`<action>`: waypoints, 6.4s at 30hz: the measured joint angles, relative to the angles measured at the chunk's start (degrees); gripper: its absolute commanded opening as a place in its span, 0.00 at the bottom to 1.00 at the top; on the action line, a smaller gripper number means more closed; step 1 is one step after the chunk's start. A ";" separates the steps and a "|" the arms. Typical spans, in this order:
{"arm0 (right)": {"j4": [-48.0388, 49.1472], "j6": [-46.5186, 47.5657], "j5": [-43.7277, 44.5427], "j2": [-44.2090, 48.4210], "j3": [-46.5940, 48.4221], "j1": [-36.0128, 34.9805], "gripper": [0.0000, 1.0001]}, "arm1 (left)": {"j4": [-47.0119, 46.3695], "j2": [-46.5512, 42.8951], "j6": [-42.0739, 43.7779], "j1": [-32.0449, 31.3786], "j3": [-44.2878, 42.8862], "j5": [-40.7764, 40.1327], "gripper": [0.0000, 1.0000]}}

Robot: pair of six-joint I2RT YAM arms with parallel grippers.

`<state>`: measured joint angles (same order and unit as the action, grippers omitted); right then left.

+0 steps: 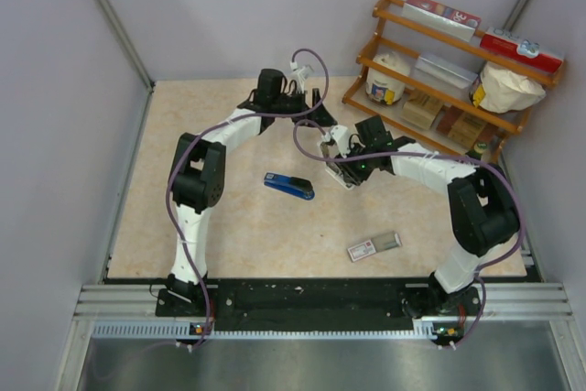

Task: Load the staples into the stapler
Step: Close the stapler at the center of the board, then reset both arms

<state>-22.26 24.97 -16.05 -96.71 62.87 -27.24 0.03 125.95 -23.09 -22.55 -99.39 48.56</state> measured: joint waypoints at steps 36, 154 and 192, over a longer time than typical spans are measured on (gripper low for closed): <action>0.15 0.94 0.28 -2.99 -0.22 0.07 0.10 | -0.63 -7.52 -6.45 -2.23 13.70 -7.67 0.99; 24.39 -1.66 29.94 71.87 -28.44 1.29 0.99 | 10.23 -85.57 34.67 10.93 56.92 -35.47 0.99; 92.98 -15.21 32.52 28.81 -61.57 15.50 0.99 | -53.86 -46.05 28.33 16.33 82.23 -54.42 0.99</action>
<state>70.72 9.76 16.47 -67.90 1.30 -11.75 -53.82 79.90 5.23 -6.22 -17.17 -5.87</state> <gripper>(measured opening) 0.989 0.987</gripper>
